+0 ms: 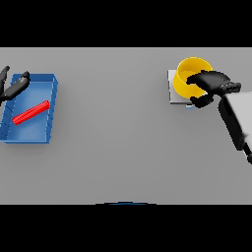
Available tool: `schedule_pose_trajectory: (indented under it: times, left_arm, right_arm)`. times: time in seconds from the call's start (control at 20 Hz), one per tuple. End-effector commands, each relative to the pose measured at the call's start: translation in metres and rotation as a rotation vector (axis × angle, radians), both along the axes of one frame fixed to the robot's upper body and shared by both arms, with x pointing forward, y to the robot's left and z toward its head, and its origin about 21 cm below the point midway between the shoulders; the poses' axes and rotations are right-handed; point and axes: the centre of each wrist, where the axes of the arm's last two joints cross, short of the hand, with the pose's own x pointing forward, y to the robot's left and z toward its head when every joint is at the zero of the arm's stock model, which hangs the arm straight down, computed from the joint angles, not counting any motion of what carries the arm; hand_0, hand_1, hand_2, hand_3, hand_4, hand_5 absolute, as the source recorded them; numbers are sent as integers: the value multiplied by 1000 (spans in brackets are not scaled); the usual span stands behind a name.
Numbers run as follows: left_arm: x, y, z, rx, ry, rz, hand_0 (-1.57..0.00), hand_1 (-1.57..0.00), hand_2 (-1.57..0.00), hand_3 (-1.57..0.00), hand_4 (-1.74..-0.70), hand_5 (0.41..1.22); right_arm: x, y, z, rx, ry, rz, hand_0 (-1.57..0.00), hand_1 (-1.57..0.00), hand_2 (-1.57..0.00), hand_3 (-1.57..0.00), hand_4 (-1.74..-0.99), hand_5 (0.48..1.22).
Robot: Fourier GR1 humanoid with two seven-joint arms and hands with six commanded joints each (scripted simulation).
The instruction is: Pick up the red beaker and tilt it to pour out 1 green nut into yellow bowl. Pick up the yellow bowl and place it on the metallic measuring scale.
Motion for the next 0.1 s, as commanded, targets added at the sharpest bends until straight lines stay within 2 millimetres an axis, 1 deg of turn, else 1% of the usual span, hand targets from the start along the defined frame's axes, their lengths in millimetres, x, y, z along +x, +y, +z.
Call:
schedule_pose_trajectory:
  times: [0.0,0.05]
  left_arm:
    - [3,-1,1,-4,7,6,1,1,1,1,-720,694]
    - [2,1,1,-5,5,5,1,1,1,1,-720,693]
  right_arm:
    - [0,1,-1,1,2,-7,-49,-79,-129,-297,-1412,771]
    - [0,0,0,-1,4,-8,-39,-63,-103,-272,-1410,759]
